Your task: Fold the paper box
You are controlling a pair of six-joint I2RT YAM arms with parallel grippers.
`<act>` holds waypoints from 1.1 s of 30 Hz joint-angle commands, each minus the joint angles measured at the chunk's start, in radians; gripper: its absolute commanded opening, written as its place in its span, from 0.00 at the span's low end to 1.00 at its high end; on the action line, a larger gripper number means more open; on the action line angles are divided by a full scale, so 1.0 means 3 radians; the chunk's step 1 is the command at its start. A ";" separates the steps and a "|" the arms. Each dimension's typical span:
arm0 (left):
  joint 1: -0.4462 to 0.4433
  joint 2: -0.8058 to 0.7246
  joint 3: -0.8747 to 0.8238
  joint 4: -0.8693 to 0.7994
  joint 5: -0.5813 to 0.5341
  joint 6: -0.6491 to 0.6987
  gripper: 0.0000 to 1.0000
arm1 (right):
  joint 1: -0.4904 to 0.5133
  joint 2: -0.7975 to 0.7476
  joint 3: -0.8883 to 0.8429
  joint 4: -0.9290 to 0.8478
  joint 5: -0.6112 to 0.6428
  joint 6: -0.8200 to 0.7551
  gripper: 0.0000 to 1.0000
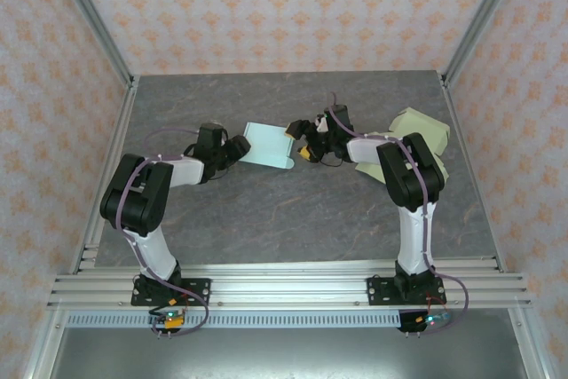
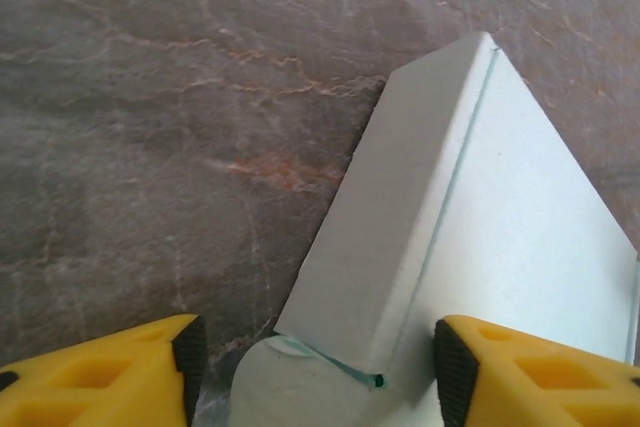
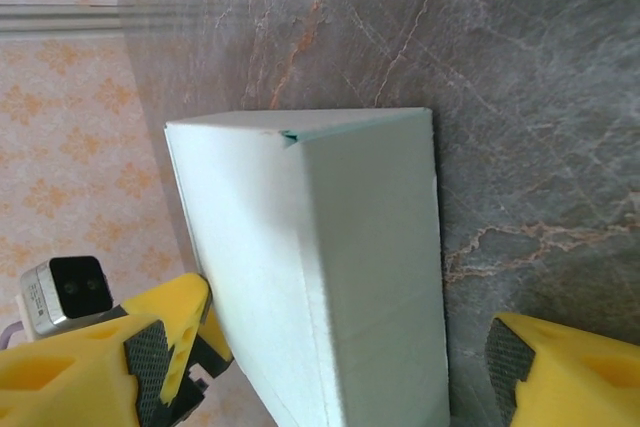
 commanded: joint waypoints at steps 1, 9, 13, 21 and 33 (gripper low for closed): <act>0.0018 -0.0212 0.0174 -0.0348 -0.0062 0.0152 0.67 | 0.0008 -0.0016 0.0119 -0.0202 0.0097 -0.0255 0.84; 0.0022 0.0068 0.0492 -0.0463 -0.0245 0.0462 0.59 | -0.0028 0.0105 0.0269 -0.0185 0.0040 -0.0244 0.81; 0.0031 0.0210 0.0484 -0.0364 -0.0216 0.0507 0.43 | -0.0026 0.0208 0.0344 -0.0115 -0.0081 -0.0160 0.80; 0.0116 0.0378 0.0296 -0.0077 -0.0018 0.0439 0.27 | -0.0047 0.0325 0.0332 0.0094 -0.0176 -0.0016 0.79; 0.0324 0.0443 0.0060 0.0334 0.0321 0.0203 0.22 | -0.0027 0.0469 0.0428 0.0518 -0.0384 0.0282 0.81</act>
